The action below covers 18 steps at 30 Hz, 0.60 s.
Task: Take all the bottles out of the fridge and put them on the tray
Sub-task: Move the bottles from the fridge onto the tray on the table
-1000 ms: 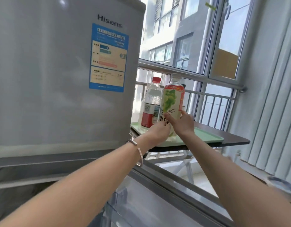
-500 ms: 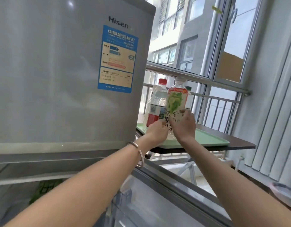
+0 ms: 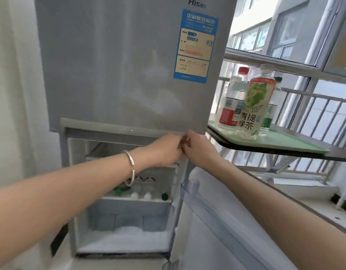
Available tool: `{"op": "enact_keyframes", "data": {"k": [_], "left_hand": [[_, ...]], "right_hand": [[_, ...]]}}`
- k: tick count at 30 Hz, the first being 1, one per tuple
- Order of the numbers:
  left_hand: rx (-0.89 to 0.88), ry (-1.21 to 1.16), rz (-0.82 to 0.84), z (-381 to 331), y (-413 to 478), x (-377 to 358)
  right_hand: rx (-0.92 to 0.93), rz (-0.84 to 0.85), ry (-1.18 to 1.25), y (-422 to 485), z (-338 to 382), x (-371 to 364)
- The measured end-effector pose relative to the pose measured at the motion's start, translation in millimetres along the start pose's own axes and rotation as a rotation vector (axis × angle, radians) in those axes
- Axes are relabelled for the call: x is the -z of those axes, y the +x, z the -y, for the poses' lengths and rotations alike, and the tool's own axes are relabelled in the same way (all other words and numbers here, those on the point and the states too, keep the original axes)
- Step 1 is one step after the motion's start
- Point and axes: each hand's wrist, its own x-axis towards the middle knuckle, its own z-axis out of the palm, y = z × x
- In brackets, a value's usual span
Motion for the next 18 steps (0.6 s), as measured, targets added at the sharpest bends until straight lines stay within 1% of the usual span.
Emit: {"op": "enact_keyframes", "data": {"k": [3,5,12,16,18], "left_hand": [[0.123,0.164,0.151,40,-21,-10],[0.192,0.245,0.224,67,-30,-20],[0.338,0.362,0.314,150,-42,-72],[0.463,0.309,0.328,198,-35,-108],[0.518,0.253,0.307,227,-29,-128]], "right_hand": [[0.012,0.241,-0.003,0,16,-44],[0.029,0.352,-0.023,1,23,-77],[0.0,0.562,-0.076,14,26,-191],[-0.005,0.609,-0.088,28,16,-251],[-0.042,0.643,-0.093,34,9,-276]]}}
